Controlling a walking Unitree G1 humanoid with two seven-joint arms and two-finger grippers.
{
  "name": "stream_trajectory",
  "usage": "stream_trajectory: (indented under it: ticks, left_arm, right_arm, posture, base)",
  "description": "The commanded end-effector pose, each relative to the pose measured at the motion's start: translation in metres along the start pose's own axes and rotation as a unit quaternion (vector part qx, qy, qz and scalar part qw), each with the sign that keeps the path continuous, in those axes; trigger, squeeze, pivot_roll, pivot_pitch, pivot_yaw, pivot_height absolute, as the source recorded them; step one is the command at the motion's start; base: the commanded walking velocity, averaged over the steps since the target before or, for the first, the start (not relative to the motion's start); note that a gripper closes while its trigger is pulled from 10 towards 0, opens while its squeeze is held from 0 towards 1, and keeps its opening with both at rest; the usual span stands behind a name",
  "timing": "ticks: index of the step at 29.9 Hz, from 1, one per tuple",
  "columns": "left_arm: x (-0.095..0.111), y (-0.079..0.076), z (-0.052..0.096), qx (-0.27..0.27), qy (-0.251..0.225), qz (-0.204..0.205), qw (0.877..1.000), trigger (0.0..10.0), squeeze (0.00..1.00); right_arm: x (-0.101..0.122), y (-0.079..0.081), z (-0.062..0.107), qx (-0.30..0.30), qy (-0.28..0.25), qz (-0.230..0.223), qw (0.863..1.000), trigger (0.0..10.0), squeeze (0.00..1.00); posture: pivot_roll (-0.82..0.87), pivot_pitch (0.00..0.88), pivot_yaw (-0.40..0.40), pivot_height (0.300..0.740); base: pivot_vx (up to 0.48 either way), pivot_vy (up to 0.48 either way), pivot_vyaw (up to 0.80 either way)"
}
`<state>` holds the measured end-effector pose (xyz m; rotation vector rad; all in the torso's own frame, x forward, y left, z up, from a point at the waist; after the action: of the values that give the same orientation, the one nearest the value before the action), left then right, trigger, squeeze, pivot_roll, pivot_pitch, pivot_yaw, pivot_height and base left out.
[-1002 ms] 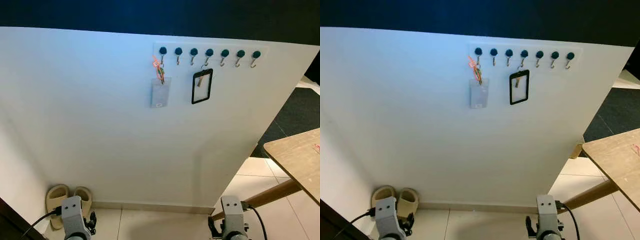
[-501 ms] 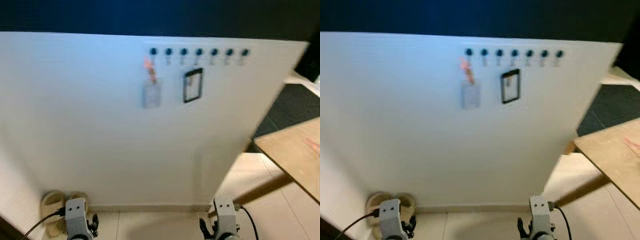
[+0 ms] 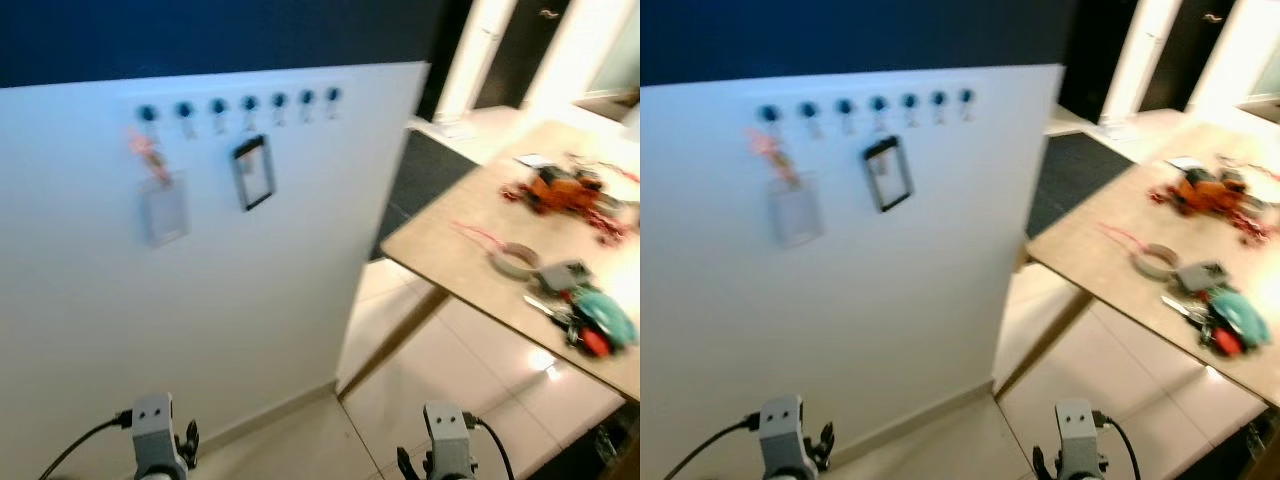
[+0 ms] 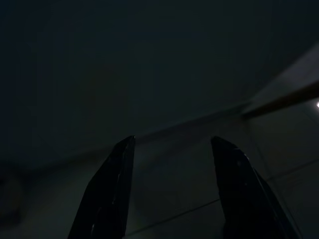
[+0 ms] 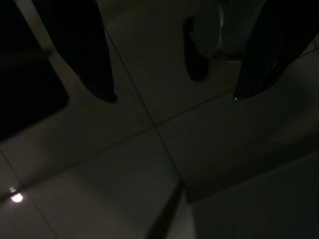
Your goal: Hang keys on a hook
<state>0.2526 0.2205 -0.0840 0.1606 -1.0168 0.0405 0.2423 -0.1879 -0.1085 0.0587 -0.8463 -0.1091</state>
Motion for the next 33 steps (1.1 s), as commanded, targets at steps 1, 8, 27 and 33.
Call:
stream_trajectory:
  ticks: [1,8,27,33]
  left_arm:
    - [-0.0074,-0.0039,0.0027,-0.003,0.010,0.005,1.000,10.0,0.00]
    - [-0.0069,-0.0059,0.0032,-0.006,0.005,0.001,1.000,10.0,0.00]
    - [-0.0038,-0.0115,0.0038,-0.013,-0.008,-0.002,1.000,10.0,0.00]
    - [-0.0041,-0.0112,0.0042,-0.010,-0.008,0.001,1.000,10.0,0.00]
  right_arm:
    - [-0.0048,0.0004,0.0013,0.003,0.007,0.007,1.000,10.0,0.00]
    - [-0.0062,0.0033,0.0013,0.012,0.011,0.025,1.000,10.0,0.00]
    - [-0.0063,0.0062,0.0003,0.019,0.017,0.046,0.999,10.0,0.00]
    - [-0.0068,0.0063,0.0003,0.020,0.018,0.049,0.998,10.0,0.00]
  posture:
    - [0.03,0.044,-0.021,0.740]
    - [0.03,0.049,-0.034,0.740]
    - [0.03,0.054,-0.039,0.740]
    - [0.03,0.054,-0.040,0.740]
  base:
    - [0.000,0.000,-0.80]
    - [0.000,0.000,-0.80]
    - [0.000,0.000,-0.80]
    - [0.000,0.000,-0.80]
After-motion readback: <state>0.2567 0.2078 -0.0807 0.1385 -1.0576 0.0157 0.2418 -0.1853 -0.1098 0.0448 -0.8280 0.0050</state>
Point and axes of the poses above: a point about 5 cm out from each wrist's last joint towards the gripper, its own z axis pointing back from the gripper into the wrist, its own x axis along the axis of the wrist's last joint, y = z × x, the point moved 6 cm from there along -z, pointing out of the wrist towards the gripper, and after that the axes turned 11 degrees about -z, right-handed, at the moved point
